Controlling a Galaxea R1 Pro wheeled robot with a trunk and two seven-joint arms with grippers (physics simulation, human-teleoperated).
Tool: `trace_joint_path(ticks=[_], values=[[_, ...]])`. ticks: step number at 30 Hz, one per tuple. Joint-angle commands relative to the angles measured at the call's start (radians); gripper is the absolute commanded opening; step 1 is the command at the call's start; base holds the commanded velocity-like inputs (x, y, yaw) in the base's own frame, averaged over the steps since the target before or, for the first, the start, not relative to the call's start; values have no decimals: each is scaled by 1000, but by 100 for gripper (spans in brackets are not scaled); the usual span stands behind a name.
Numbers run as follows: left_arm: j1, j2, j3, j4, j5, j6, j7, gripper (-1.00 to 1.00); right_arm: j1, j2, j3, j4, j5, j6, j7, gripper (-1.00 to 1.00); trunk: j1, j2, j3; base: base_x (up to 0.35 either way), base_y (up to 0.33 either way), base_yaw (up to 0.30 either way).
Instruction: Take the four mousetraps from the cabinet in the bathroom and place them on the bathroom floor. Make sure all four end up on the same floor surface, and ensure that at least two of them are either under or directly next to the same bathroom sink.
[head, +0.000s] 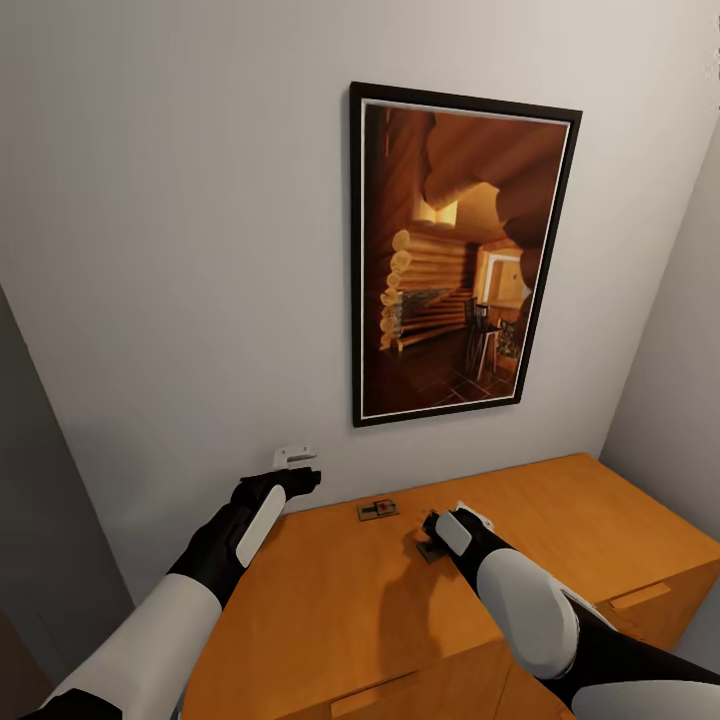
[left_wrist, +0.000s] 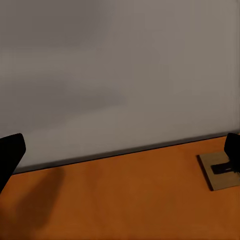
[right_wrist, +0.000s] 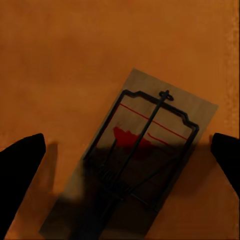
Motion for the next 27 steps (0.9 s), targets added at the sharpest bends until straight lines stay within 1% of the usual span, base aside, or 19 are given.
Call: trace_joint_path(ticks=[1, 27], values=[[-1, 0, -2, -1, 11, 3, 10, 100, 35, 1, -13, 9, -14, 6, -5, -100, 1, -1, -2, 0, 0, 0], [-1, 0, -2, -3, 11, 3, 14, 100, 35, 1, -13, 10, -14, 5, -6, -100, 1, -1, -2, 0, 0, 0]])
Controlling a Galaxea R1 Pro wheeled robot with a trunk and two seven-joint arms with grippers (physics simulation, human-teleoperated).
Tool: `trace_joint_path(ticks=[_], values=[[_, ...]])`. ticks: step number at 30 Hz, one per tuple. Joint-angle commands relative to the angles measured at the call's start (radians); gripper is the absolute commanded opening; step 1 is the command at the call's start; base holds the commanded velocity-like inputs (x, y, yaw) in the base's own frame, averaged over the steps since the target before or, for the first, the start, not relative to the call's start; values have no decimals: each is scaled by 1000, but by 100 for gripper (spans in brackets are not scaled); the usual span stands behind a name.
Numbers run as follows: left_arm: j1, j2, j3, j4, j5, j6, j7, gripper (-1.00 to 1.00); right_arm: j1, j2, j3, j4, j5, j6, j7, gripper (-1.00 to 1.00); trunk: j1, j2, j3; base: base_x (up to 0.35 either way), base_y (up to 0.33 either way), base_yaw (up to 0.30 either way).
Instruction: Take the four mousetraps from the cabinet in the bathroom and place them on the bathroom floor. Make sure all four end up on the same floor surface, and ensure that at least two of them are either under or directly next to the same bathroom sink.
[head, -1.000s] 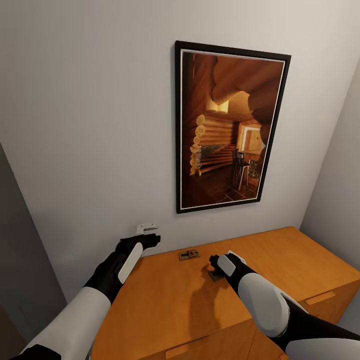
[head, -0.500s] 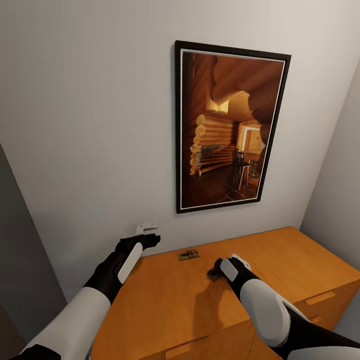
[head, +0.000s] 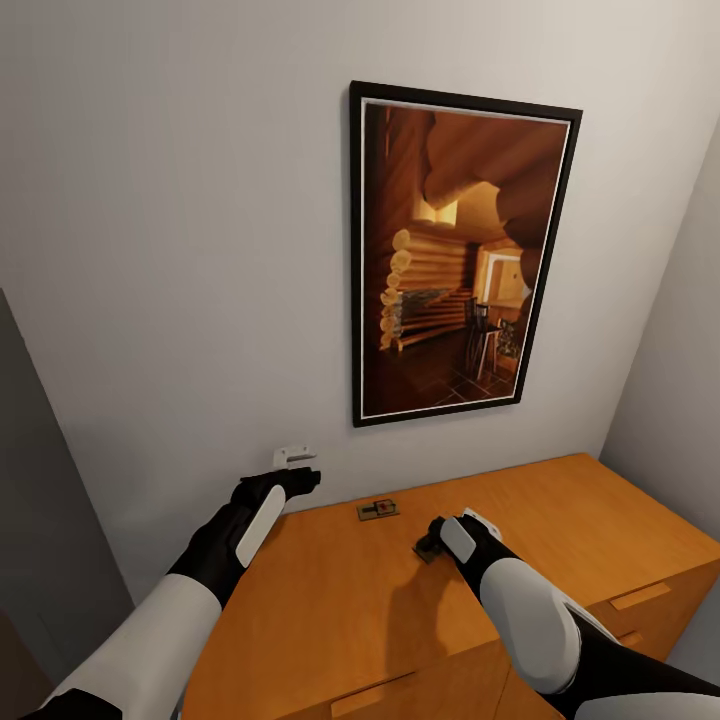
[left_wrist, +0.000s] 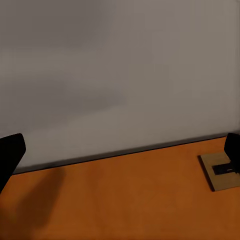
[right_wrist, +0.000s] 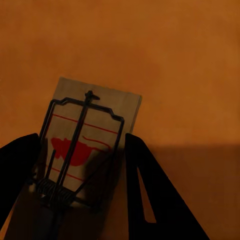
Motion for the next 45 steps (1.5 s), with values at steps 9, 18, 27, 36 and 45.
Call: trace_joint_path(ticks=[9, 18, 27, 36, 45], values=[[-1, -1, -2, -1, 11, 3, 10, 100, 0, 1, -2, 58, -7, 7, -3, -100, 1, -2, -2, 0, 0, 0], [-1, -2, -2, -1, 12, 3, 10, 100, 0, 1, -2, 57, -7, 7, -3, -100, -11, 19, 7, 0, 0, 0], [-1, -6, -2, -1, 11, 2, 11, 100, 0, 1, -2, 57, -7, 7, -3, -100, -45, 82, 35, 0, 0, 0], [-1, -8, -2, -1, -11, 2, 11, 100, 0, 1, -2, 57, -7, 7, -3, -100, -80, 145, 63, 0, 0, 0], [-1, -10, -3, 0, -21, 2, 11, 100, 0, 1, -2, 57, -6, 7, -4, -100, -80, 145, 63, 0, 0, 0]])
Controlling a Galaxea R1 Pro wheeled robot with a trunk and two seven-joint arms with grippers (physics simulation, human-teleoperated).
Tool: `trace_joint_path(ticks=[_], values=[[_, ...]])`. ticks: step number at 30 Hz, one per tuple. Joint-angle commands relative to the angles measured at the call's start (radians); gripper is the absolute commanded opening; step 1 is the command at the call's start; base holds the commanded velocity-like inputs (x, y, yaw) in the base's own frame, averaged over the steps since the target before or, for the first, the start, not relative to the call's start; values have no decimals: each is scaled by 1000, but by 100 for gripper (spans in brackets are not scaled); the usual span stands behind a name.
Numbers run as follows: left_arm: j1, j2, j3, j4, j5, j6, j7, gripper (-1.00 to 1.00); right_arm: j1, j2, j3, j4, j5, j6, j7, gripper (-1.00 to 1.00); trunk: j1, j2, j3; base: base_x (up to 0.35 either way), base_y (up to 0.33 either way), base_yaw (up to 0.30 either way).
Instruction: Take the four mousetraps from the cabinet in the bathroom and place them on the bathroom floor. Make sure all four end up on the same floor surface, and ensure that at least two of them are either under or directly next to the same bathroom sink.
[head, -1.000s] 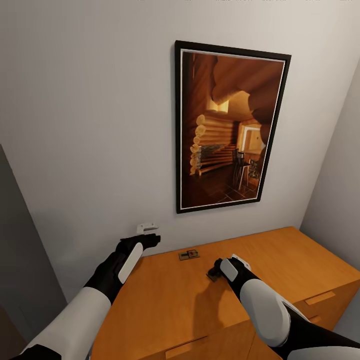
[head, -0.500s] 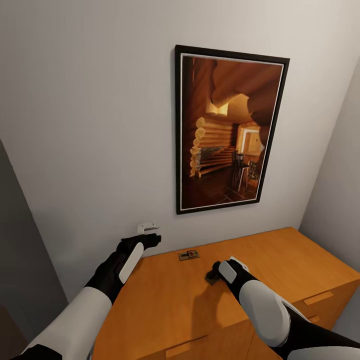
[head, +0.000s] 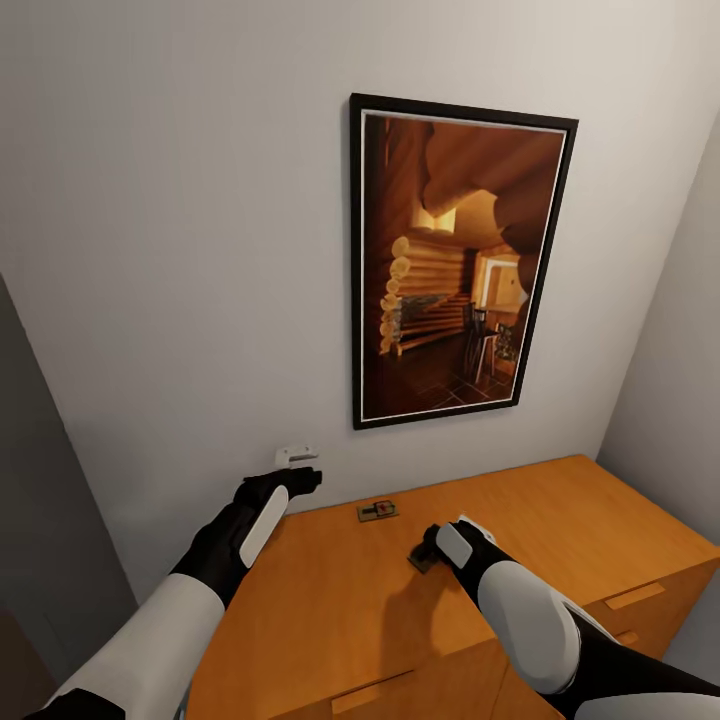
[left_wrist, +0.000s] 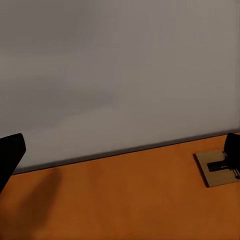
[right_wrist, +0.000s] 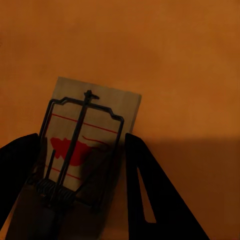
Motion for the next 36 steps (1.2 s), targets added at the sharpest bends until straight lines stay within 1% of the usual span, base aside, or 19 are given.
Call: trace_joint_path(ticks=[1, 17, 24, 36], values=[[0, 0, -3, -1, 10, 2, 9, 100, 1, 1, -9, 7, -8, 8, -5, -100, 1, 0, -1, 0, 0, 0], [0, -1, -3, -1, 10, 2, 9, 100, 1, 1, -6, 0, 2, 11, -9, -100, 1, 0, -1, 0, 0, 0], [0, -2, -3, -1, 10, 2, 9, 100, 1, 1, -3, -1, 4, 13, -58, -100, 1, 0, -1, 0, 0, 0], [0, -2, -3, -2, 11, 0, 9, 100, 1, 1, -1, -1, 4, 10, -67, -100, 1, 0, -1, 0, 0, 0]])
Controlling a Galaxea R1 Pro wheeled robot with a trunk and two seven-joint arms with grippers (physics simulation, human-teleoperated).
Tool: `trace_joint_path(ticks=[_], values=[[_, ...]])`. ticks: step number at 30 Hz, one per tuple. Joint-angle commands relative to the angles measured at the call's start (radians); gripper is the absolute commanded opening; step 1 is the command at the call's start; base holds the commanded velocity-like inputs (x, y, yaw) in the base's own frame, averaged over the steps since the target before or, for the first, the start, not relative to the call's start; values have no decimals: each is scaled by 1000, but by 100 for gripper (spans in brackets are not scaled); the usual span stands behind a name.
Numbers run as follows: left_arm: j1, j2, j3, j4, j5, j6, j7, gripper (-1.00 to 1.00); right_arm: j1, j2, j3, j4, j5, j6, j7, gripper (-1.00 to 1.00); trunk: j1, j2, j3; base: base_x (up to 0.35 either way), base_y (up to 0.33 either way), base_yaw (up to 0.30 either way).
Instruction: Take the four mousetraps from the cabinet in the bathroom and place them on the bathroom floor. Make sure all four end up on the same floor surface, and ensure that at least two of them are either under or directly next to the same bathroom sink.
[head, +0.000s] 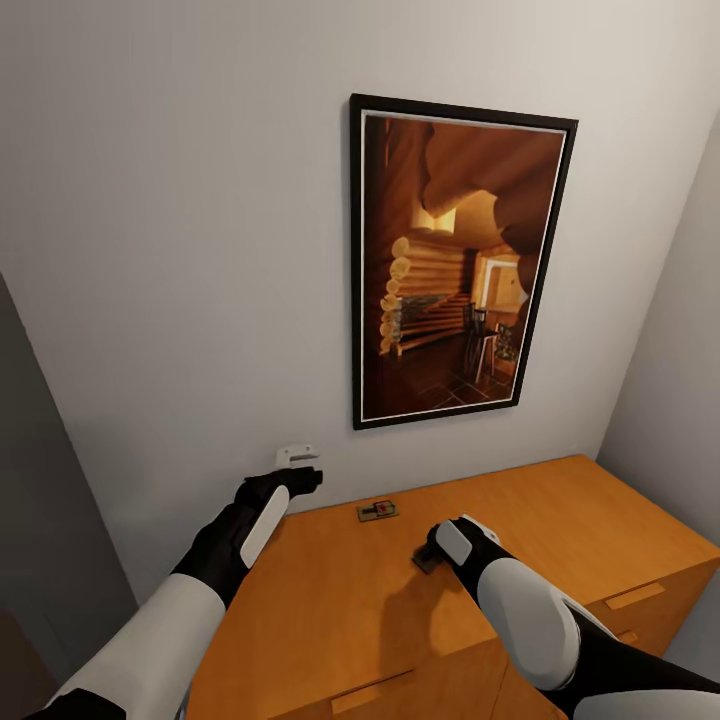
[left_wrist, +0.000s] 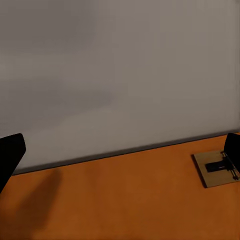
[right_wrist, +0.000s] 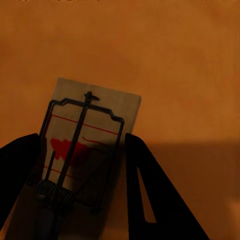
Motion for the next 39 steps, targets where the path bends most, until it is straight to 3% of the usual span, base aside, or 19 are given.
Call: trace_joint_path(ticks=[1, 28, 33, 39], values=[[0, 1, -2, -2, 11, 2, 9, 100, 9, 1, -2, -1, 6, 11, -6, -100, 1, 0, -1, 0, 0, 0], [0, -1, -2, -1, 10, 2, 9, 100, 9, 1, -1, -3, 8, 14, -5, -100, 1, 0, -1, 0, 0, 0], [0, -14, -3, 0, 8, 2, 9, 100, 9, 1, 0, -10, 10, 18, -5, -100, 1, 0, -1, 0, 0, 0], [0, -20, -4, 1, 8, 2, 9, 100, 9, 1, 1, -21, 42, 21, -6, -100, 1, 0, -1, 0, 0, 0]])
